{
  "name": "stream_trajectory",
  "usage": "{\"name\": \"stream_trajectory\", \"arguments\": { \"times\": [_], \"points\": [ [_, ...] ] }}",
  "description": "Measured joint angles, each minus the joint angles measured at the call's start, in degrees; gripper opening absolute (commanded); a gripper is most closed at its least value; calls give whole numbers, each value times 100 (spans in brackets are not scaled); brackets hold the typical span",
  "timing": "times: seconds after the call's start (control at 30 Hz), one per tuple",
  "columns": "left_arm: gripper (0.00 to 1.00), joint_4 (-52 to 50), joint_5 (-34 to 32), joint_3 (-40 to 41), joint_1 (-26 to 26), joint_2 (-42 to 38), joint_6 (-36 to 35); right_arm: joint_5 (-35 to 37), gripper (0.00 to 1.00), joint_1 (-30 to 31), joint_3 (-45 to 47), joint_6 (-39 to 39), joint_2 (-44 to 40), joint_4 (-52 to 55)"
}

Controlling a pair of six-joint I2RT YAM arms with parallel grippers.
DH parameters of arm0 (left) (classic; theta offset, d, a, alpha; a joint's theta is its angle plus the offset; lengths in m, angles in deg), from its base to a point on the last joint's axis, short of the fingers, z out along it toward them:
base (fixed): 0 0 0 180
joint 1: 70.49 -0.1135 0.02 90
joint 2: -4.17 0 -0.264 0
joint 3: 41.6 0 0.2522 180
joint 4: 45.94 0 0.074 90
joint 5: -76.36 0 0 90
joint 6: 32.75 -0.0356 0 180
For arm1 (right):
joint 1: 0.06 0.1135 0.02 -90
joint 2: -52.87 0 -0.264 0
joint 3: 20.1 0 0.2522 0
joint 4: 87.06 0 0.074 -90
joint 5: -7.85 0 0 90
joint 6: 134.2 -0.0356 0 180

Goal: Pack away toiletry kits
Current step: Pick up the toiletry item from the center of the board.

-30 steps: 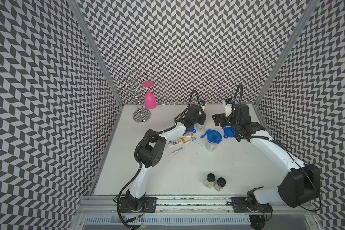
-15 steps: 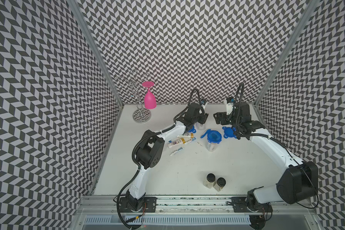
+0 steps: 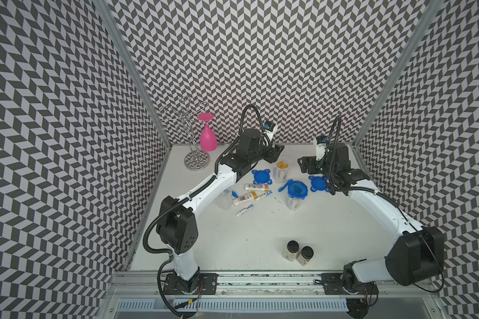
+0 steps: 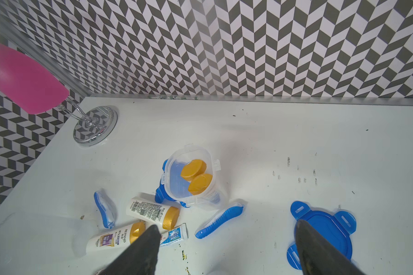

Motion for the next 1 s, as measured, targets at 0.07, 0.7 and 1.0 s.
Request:
{"name": "stream_trajectory", "arguments": {
  "times": [0.07, 0.7, 1.0],
  "points": [
    [54, -221, 83, 365, -81, 74, -28, -42, 87, -31, 20, -20, -9, 2],
    [56, -1093, 251, 876, 63, 1652, -157, -507, 89, -66, 170, -162, -28, -20],
    [54, -1001, -192, 1246, 350, 1589, -177, -527, 89, -103, 170, -168, -24, -22]
  ]
}}
